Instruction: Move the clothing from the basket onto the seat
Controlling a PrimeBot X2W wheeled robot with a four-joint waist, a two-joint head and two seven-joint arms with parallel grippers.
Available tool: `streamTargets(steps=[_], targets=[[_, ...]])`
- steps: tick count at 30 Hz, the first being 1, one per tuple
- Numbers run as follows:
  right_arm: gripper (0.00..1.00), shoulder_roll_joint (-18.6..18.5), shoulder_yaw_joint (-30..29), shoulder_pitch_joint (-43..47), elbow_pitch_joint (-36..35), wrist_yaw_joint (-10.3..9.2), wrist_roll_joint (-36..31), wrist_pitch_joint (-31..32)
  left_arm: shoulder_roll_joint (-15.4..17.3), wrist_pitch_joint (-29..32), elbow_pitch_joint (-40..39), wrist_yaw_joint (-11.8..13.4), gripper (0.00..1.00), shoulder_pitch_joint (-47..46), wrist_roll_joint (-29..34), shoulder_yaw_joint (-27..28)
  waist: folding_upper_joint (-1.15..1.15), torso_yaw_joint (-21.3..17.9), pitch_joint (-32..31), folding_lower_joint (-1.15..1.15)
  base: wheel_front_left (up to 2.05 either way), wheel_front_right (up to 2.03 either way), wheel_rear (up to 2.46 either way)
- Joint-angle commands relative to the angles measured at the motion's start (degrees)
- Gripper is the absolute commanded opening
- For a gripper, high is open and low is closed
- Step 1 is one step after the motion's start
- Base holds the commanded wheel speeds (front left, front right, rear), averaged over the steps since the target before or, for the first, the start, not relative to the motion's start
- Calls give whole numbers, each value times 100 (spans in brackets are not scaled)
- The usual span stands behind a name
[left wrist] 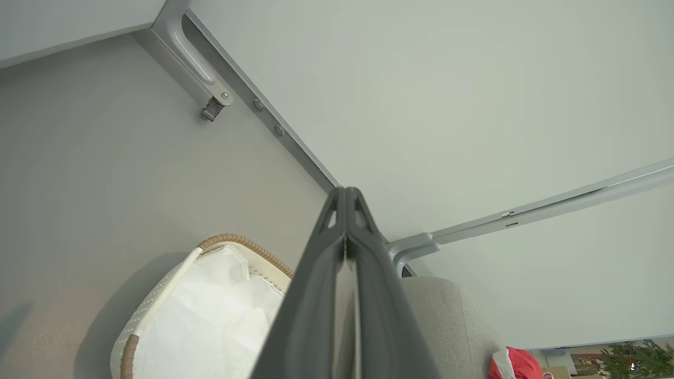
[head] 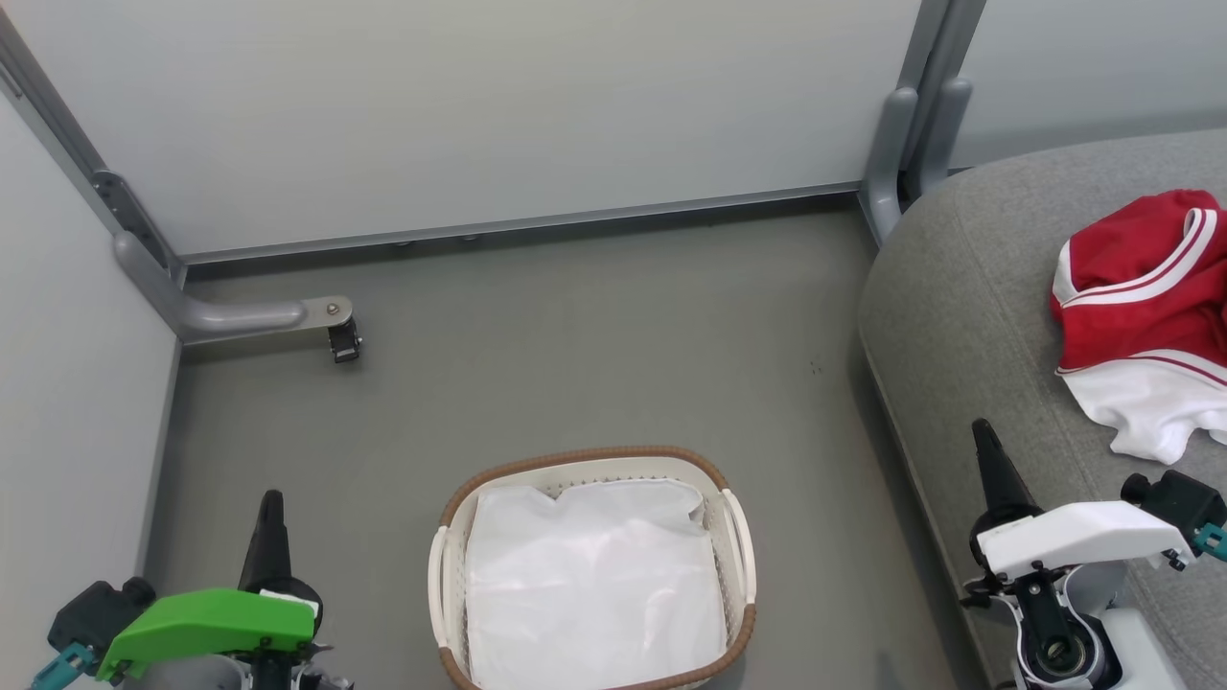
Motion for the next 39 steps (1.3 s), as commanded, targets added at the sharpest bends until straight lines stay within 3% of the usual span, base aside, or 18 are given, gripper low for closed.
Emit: streamTargets(steps=[1,39], targets=[[0,-29,-37,45,-91,-4,180,45,35,33,-93,-31,0,-151,-157,41,0,1,-5,0,0,0,0],[0,-41,-303,193,-234,-5,2289,578,44,566,-315,-52,0,-212,-2160,199,0,7,-125,0,0,0,0]])
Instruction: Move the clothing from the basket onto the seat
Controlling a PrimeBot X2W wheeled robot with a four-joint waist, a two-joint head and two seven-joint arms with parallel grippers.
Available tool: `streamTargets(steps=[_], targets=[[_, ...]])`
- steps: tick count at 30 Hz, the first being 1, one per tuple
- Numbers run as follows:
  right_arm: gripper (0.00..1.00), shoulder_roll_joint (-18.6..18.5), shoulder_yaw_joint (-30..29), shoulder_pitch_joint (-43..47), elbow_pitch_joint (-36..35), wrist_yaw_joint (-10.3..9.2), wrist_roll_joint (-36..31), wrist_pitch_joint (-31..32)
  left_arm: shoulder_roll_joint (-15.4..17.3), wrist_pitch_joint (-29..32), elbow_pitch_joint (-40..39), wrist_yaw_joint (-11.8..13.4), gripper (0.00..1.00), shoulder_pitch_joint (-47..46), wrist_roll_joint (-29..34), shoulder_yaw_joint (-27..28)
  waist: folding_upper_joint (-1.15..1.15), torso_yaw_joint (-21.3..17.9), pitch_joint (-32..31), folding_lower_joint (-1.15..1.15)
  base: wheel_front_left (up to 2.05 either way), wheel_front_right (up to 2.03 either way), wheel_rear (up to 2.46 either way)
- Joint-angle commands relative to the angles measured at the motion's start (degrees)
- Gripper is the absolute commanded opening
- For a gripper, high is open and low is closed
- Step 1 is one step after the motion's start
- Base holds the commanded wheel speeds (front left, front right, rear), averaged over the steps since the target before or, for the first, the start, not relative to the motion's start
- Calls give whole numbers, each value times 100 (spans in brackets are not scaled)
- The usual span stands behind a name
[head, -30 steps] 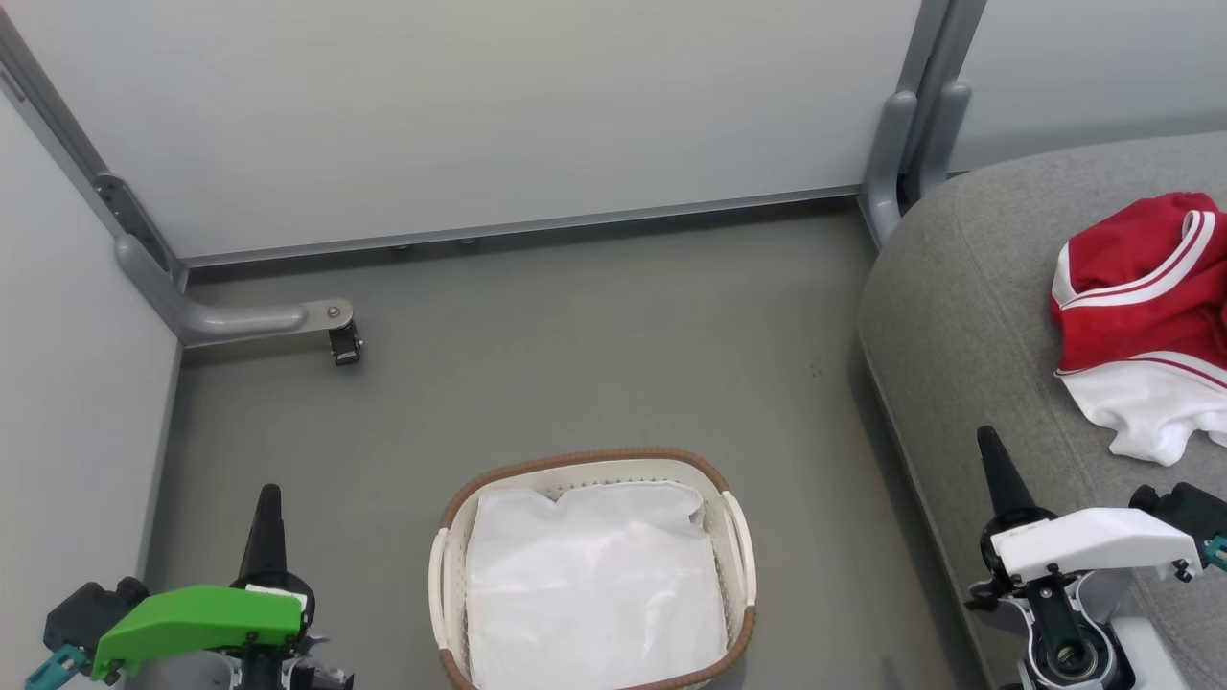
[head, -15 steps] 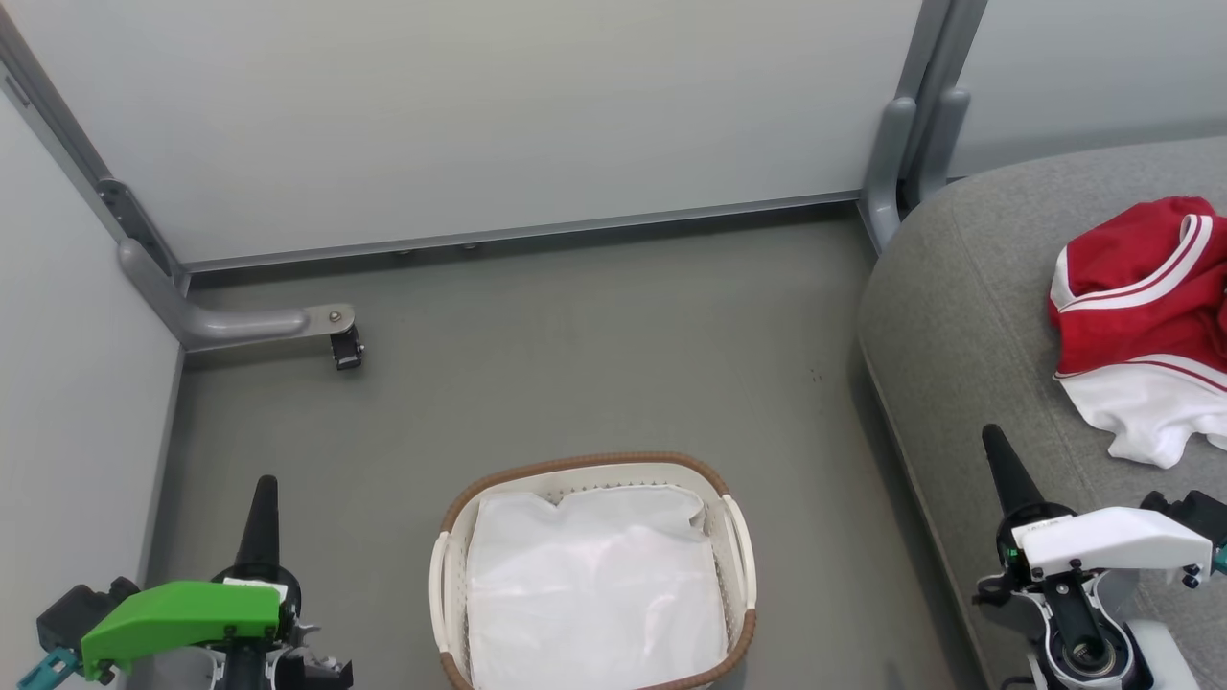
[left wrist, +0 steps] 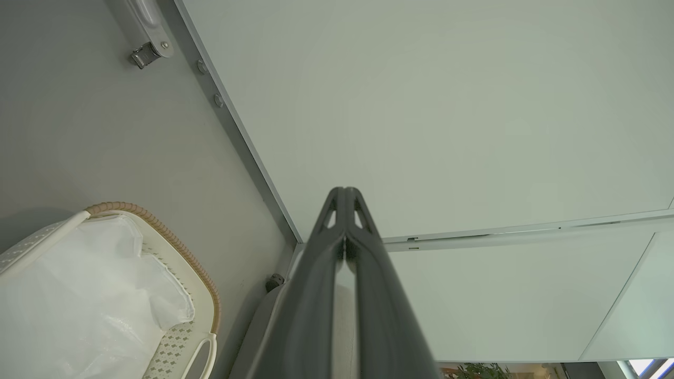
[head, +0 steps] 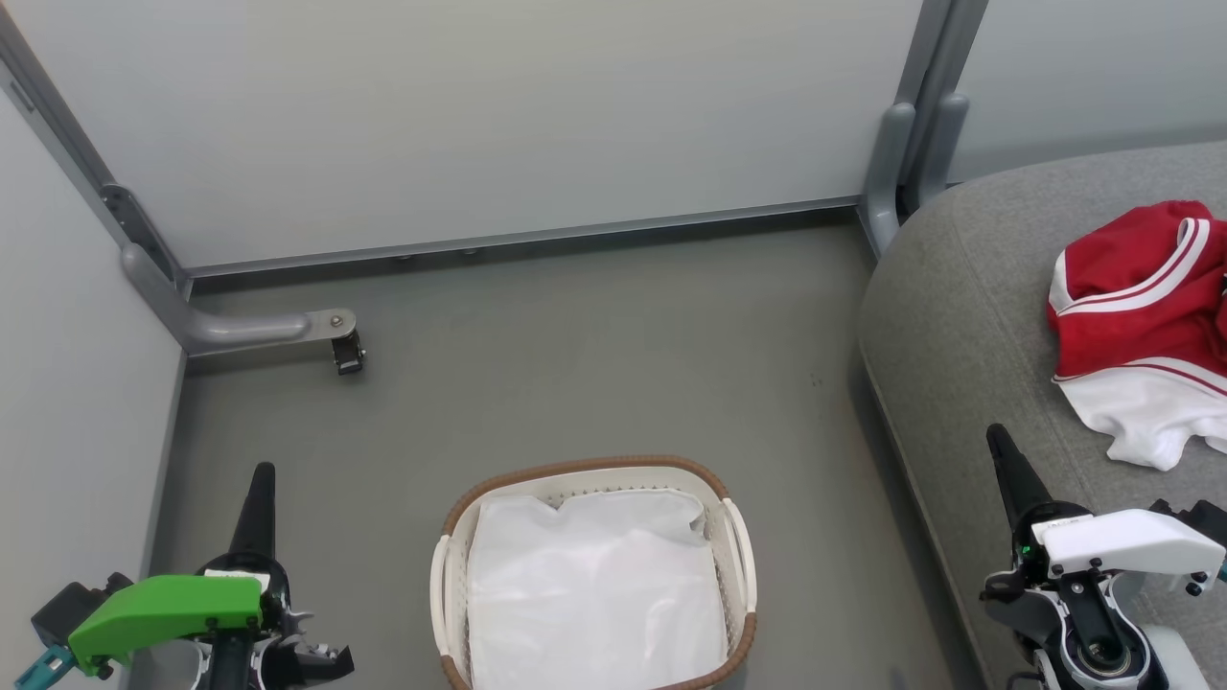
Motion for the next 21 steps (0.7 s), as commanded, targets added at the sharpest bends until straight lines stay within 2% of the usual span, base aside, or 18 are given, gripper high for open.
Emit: streamTargets(steps=[1,21], targets=[[0,-32,-32,80,-56,-4,137,43,37,42,-38,-47,0,-99,-132,33,0,0,-4,0,0,0,0],[0,-37,-138,123,-110,-3,1006,261,41,259,-141,-48,0,-139,-959,100,0,4,-68,0,0,0,0]])
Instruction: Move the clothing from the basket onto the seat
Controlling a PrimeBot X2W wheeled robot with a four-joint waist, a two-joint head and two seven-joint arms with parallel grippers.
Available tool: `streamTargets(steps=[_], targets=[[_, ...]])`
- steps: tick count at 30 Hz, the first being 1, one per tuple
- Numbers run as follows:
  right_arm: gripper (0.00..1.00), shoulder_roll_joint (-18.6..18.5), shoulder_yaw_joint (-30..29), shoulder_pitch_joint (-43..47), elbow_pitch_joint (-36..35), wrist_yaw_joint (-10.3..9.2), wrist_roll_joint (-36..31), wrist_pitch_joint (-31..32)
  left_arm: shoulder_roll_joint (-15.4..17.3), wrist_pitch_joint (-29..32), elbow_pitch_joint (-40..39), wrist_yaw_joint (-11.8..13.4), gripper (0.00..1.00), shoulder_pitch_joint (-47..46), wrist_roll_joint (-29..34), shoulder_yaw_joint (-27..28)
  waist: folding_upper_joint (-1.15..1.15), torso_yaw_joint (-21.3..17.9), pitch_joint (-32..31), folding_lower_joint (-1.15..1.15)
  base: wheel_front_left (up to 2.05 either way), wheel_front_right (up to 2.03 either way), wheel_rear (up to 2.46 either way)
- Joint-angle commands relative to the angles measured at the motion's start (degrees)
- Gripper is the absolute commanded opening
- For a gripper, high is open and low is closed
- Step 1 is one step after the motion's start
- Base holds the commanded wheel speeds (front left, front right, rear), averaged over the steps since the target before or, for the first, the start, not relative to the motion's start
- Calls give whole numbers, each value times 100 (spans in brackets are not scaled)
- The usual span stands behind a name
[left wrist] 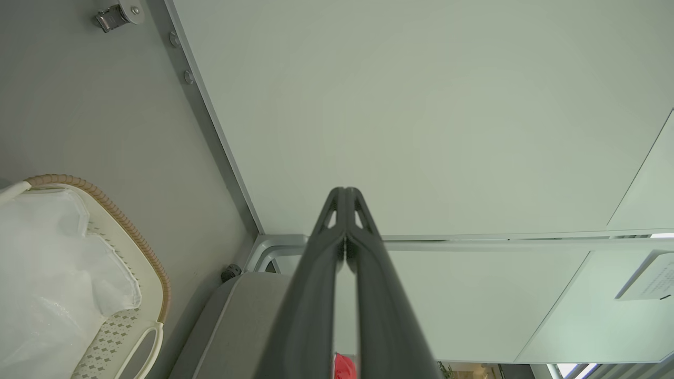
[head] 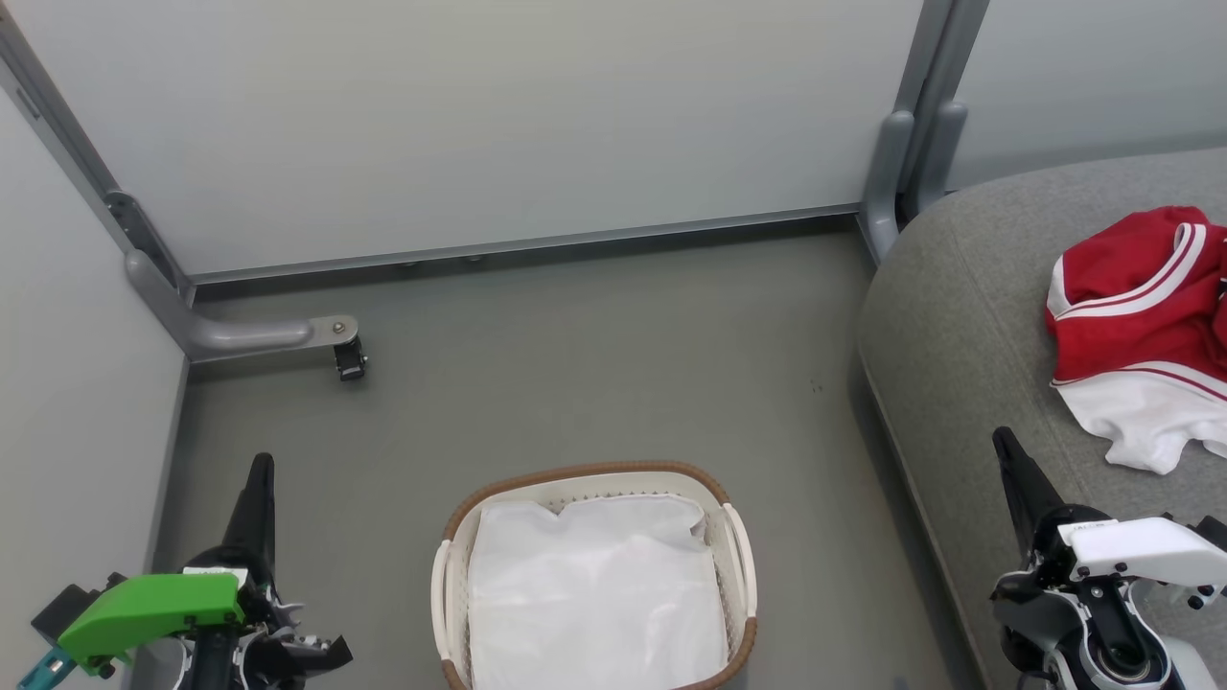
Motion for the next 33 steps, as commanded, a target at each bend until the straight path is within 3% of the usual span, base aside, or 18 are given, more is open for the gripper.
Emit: streamTargets(steps=[1,33], targets=[[0,-33,-25,47,-35,0,127,43,38,35,-48,-34,0,-119,-118,36,0,1,-4,0,0,0,0],[0,-35,-49,69,-49,0,323,92,39,92,-59,-36,0,-106,-307,43,0,2,-23,0,0,0,0]])
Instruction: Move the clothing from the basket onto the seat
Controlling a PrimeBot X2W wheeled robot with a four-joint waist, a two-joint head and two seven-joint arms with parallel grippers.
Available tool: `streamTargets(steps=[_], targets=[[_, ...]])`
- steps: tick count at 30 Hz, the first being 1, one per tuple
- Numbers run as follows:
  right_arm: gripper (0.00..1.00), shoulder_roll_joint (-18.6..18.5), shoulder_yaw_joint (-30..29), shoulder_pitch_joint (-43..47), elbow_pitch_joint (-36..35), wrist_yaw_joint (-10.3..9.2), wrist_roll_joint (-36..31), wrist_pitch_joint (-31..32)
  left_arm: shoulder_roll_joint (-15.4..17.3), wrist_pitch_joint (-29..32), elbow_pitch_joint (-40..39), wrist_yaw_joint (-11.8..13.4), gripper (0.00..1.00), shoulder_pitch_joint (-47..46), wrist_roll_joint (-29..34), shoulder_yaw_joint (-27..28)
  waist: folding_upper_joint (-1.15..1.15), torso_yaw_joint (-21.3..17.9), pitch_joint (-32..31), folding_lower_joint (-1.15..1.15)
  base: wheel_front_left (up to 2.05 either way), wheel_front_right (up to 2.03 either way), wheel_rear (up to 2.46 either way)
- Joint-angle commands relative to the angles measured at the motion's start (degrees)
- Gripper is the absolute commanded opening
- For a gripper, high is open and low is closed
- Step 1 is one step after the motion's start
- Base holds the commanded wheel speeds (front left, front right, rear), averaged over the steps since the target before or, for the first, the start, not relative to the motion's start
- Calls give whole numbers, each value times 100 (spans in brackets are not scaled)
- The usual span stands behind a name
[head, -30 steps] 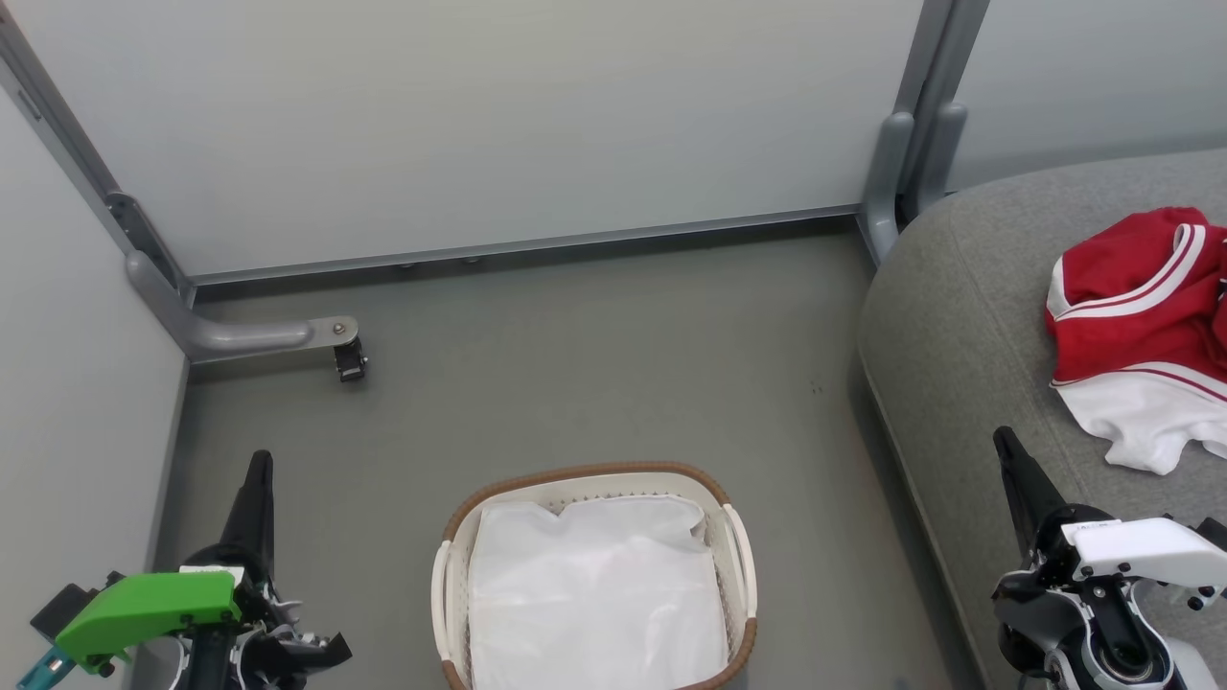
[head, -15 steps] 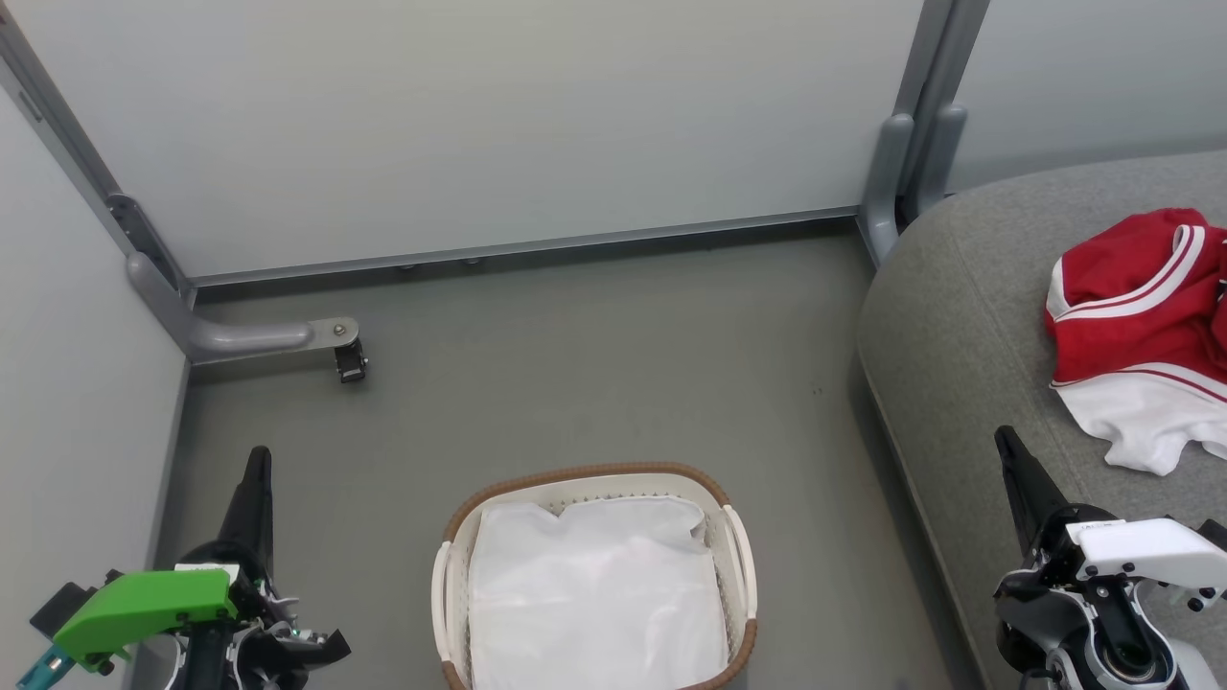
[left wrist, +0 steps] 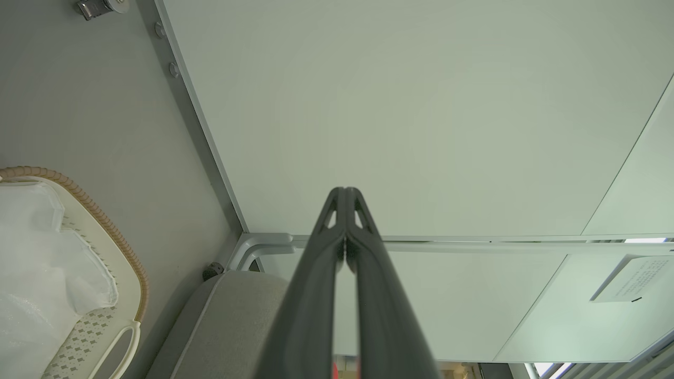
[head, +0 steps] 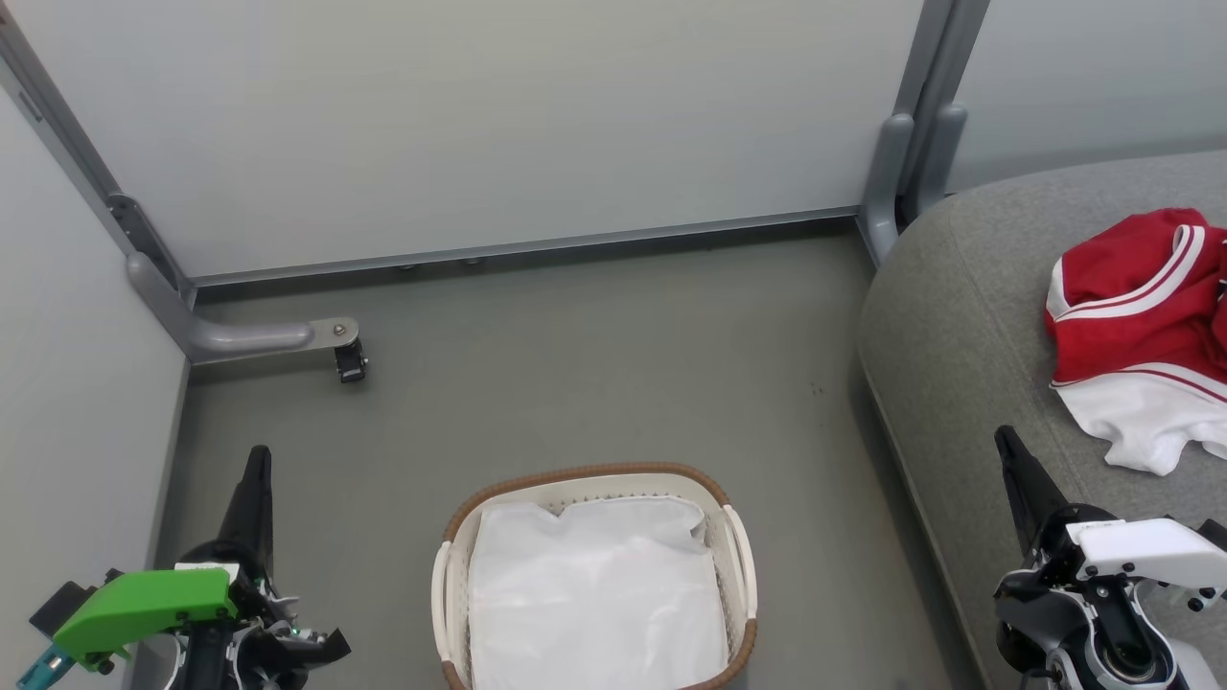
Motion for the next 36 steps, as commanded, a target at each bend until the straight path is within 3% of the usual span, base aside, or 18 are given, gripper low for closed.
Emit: streamTargets(steps=[1,36], targets=[[0,-34,-10,61,-26,0,21,18,37,21,-9,-35,0,-70,-18,11,0,0,0,0,0,0,0],[0,-34,-9,61,-25,0,22,17,38,20,-9,-35,0,-69,-19,10,0,0,0,0,0,0,0]])
